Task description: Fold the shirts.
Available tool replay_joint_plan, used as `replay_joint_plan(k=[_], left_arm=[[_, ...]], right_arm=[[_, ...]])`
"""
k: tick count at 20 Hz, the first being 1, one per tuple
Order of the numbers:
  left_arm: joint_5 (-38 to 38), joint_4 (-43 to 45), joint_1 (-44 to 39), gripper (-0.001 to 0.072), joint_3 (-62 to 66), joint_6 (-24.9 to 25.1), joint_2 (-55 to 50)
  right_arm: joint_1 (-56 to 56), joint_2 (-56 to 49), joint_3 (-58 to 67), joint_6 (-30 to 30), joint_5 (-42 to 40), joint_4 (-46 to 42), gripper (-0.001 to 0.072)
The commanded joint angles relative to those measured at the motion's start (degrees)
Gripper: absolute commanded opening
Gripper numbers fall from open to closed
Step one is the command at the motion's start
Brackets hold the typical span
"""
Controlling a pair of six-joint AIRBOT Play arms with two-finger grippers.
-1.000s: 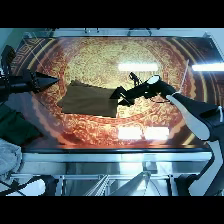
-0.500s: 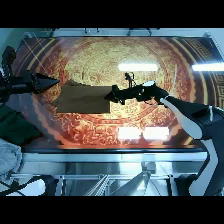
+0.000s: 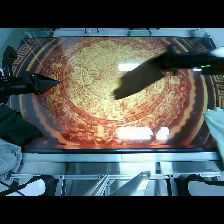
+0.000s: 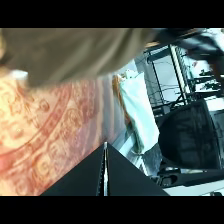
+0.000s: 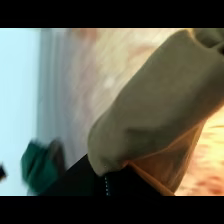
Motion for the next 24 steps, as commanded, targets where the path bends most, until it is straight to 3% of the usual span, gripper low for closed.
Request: replay_joint_plan(k=[1, 7, 14, 18, 22, 23, 24], left_arm=[[-0.15, 0.02, -0.04, 0.0016, -0.02, 0.04, 0.02], [-0.20, 0.04, -0.24, 0.0016, -0.04, 0.61, 0.02], [-0.17, 0.52, -7.10, 0.0016, -0.04, 1.03, 0.02], [-0.20, 0.52, -12.15, 0.0016, -0.04, 1.07, 0.00], [-0.70, 0.52, -15.56, 0.0016, -0.04, 1.05, 0.02], [-0.70, 0.52, -16.02, 0.0016, -0.02, 1.03, 0.02], [-0.72, 0.52, -16.31, 0.0016, -0.02, 1.05, 0.02]], right_arm=[[-19.10, 10.95, 0.04, 10.60, 7.80, -13.38, 0.0013], [-45.20, 15.02, 0.04, 11.08, 23.32, -24.15, 0.0013], [-48.83, 14.84, -1.84, 12.68, 31.98, -55.47, 0.0013], [-49.18, 15.78, -12.52, 15.89, 29.75, -64.70, 0.0015], [-49.18, 15.74, -25.79, 18.08, 18.82, -66.07, 0.0017], [-49.18, 15.69, -27.98, 19.15, 17.00, -66.27, 0.0091], [-49.18, 15.50, -29.40, 19.91, 16.22, -66.29, 0.0362]])
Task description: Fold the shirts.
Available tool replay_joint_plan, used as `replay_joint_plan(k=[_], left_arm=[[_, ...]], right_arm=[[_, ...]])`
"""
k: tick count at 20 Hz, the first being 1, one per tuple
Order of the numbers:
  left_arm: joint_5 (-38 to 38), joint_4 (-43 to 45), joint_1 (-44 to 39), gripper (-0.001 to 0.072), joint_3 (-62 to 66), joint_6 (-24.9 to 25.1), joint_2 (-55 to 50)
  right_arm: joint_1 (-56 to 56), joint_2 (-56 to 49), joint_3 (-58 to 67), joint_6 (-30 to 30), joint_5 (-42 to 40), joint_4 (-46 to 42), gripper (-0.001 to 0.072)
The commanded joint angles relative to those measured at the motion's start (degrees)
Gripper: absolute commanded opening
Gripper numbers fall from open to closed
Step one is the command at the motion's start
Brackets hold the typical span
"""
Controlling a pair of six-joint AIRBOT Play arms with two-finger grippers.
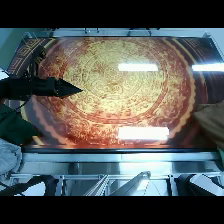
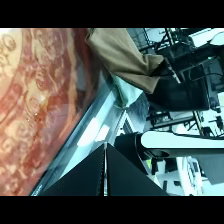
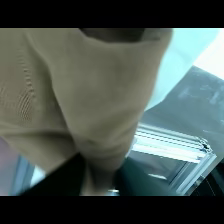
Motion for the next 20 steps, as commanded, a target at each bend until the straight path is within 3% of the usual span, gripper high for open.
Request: replay_joint_plan(k=[1, 8, 10, 13, 14, 15, 16, 20], left_arm=[[-0.20, -0.04, -1.73, 0.0016, 0.00, -0.02, 0.02], [-0.17, -0.50, -0.39, 0.0015, 0.13, -0.04, 0.02], [-0.98, -0.57, 0.68, 0.0014, 1.86, -0.37, 0.02], [-2.29, -0.48, 4.09, 0.0005, 8.85, -5.05, 0.04], [-2.36, -0.48, 5.49, 0.0005, 11.19, -6.29, 0.09], [-2.43, -0.48, 6.86, 0.0005, 12.81, -6.97, 0.63], [-2.29, -0.48, 8.04, 0.0005, 13.07, -7.56, 1.70], [-2.69, -0.02, 10.51, 0.0005, 2.80, -9.01, 10.73]], right_arm=[[-0.04, -0.66, -6.80, 2.45, -5.97, -2.58, 0.0720], [0.09, 3.54, 0.13, 0.42, -7.37, 2.12, 0.0698], [0.09, 6.27, 1.22, -2.71, -10.12, 12.11, 0.0699], [2.10, 8.44, 1.20, -12.37, -11.69, 40.15, 0.0697], [4.44, 8.90, 1.20, -16.50, -11.10, 49.44, 0.0595], [7.41, 9.33, 1.18, -18.56, -10.78, 56.08, 0.0267], [11.32, 9.90, 1.09, -19.43, -10.91, 59.63, 0.0090], [31.12, 11.80, -0.42, -21.22, -9.70, 61.02, 0.0084]])
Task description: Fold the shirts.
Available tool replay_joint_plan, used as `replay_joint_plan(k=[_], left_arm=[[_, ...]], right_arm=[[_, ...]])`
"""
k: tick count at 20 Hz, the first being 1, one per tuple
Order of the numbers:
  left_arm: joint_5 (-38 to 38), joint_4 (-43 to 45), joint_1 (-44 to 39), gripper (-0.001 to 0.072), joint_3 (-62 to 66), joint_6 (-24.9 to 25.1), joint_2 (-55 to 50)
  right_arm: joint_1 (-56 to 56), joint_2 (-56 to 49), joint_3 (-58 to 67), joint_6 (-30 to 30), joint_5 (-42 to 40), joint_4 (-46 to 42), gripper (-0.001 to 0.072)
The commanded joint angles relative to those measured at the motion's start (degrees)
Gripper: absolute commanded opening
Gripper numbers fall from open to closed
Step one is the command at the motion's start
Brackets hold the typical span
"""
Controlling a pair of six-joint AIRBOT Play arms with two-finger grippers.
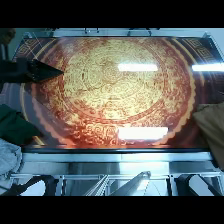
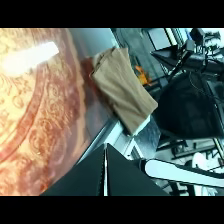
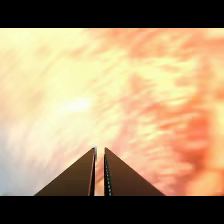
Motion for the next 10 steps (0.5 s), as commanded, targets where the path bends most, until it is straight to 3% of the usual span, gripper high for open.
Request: replay_joint_plan(k=[1, 5, 7, 10], left_arm=[[-0.24, 0.31, 1.95, 0.0006, -9.11, -2.60, 7.80], [-0.28, 0.35, 1.79, 0.0007, -22.23, -4.07, 17.14], [-0.15, 0.33, 1.84, 0.0007, -26.38, -4.44, 20.31], [-0.20, 0.33, 1.84, 0.0007, -31.82, -5.11, 23.52]], right_arm=[[16.83, 1.77, -1.75, -3.87, 1.46, 8.20, 0.0084], [34.18, 1.73, -2.05, -6.91, -2.54, 8.20, 0.0084], [38.66, 1.73, -2.05, -6.84, -6.86, 8.20, 0.0085], [40.98, 1.73, -2.05, -6.80, -7.02, 8.24, 0.0085]])
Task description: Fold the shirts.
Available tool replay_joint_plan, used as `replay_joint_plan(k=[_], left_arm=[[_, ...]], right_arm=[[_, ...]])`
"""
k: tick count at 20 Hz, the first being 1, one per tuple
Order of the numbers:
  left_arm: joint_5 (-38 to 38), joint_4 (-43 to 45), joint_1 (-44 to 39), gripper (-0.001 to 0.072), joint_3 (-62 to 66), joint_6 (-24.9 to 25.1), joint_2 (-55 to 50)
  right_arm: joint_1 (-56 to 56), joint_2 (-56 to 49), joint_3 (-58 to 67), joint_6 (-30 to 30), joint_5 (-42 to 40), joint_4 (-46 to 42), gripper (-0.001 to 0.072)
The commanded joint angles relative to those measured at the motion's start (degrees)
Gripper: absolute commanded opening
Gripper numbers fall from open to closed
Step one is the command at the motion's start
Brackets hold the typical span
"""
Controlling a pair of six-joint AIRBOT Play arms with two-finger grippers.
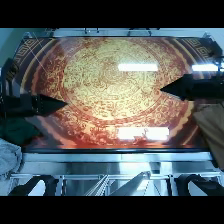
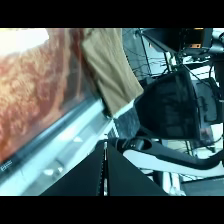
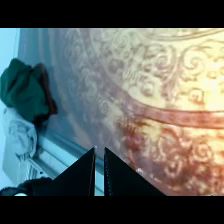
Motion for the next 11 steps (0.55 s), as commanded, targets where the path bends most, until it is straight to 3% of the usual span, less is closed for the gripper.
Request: replay_joint_plan(k=[1, 11], left_arm=[[0.00, -0.04, 0.09, 0.0006, -6.95, -1.09, 3.96], [0.17, -0.09, 0.09, 0.0007, -10.73, -0.87, 4.13]], right_arm=[[4.44, 0.09, -0.07, -0.70, -2.03, 0.48, 0.0084], [4.44, 0.09, -0.07, -0.11, -0.66, 0.48, 0.0085]])
